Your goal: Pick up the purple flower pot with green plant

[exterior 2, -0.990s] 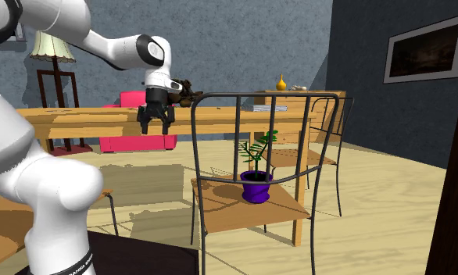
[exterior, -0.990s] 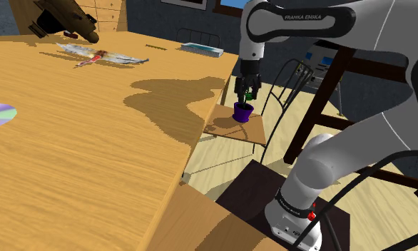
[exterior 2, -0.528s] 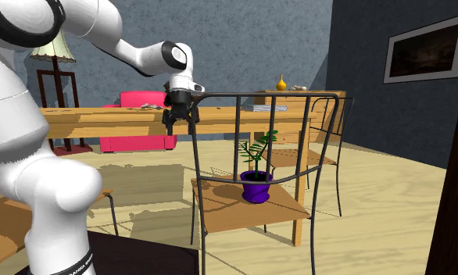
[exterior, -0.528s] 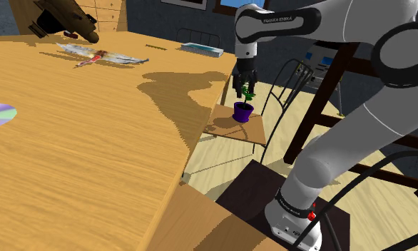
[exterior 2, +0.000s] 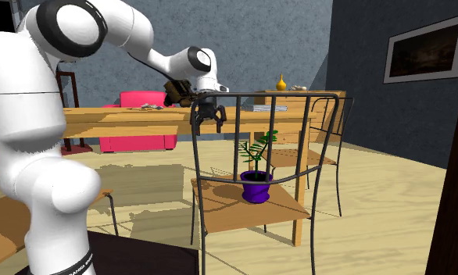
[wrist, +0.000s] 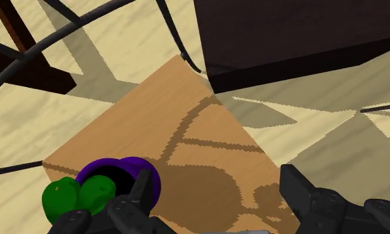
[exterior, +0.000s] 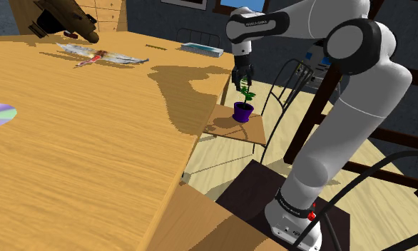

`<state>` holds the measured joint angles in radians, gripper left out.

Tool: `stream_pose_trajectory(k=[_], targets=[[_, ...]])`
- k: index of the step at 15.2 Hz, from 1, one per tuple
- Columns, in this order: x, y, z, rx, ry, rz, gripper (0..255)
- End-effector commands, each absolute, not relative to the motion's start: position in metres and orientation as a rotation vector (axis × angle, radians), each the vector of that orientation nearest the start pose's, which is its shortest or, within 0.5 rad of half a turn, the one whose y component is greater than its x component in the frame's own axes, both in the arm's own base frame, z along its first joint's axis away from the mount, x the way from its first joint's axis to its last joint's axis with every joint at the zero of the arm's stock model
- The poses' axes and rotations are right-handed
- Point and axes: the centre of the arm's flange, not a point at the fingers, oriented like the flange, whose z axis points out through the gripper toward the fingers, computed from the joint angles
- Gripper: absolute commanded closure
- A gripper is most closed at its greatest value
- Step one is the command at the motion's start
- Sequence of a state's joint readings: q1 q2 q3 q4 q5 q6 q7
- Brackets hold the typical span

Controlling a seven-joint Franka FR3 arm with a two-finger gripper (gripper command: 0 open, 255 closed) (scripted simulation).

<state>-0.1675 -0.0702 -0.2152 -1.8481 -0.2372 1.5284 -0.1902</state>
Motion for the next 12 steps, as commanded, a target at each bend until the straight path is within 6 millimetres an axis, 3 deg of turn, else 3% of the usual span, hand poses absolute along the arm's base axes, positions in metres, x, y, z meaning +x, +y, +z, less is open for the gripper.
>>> stream_pose_trajectory(k=[1, 8, 12], targets=[[0.477, -0.242, 0.528, -3.248, 0.279, 0.517, 0], [0.527, -0.315, 0.524, -3.292, 0.296, 0.589, 0], [0.532, -0.322, 0.508, -3.296, 0.297, 0.596, 0]])
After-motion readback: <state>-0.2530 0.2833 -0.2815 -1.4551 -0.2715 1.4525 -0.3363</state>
